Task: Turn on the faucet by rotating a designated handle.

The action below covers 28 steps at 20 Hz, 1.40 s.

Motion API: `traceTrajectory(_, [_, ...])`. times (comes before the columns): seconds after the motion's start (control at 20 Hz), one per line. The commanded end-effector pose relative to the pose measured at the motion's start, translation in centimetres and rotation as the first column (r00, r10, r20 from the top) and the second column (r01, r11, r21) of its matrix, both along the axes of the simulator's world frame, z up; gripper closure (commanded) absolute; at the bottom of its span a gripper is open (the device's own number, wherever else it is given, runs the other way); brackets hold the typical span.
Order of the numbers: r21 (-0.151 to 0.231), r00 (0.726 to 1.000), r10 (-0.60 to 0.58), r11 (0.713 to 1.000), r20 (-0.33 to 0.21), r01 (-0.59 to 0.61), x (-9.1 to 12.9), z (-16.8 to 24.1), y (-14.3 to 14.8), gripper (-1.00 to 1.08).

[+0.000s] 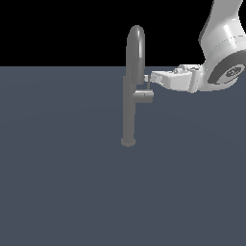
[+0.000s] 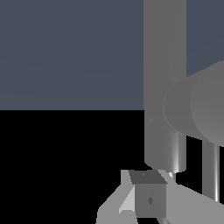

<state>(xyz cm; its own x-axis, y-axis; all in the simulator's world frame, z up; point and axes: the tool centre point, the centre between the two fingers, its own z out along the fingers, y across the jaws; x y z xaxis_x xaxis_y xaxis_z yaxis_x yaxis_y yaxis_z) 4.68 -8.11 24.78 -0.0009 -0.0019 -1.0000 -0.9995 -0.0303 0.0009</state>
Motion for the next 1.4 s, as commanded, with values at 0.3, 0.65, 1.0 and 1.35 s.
traceTrajectory(0.3, [0.001,1.0,-0.002,1.0,-0.001,0.002,-1.0,0.4,0.0,1.08])
traceTrajectory(0.65, [0.001,1.0,-0.002,1.0,-0.001,0.002,-2.6,1.2,0.0,1.08])
traceTrajectory(1.0, [0.001,1.0,-0.003,1.0,-0.001,0.003,-4.0,1.0,-0.1,1.08])
traceTrajectory(1.35, [-0.003,1.0,-0.007,1.0,0.009,0.007,-4.9,1.2,-0.1,1.08])
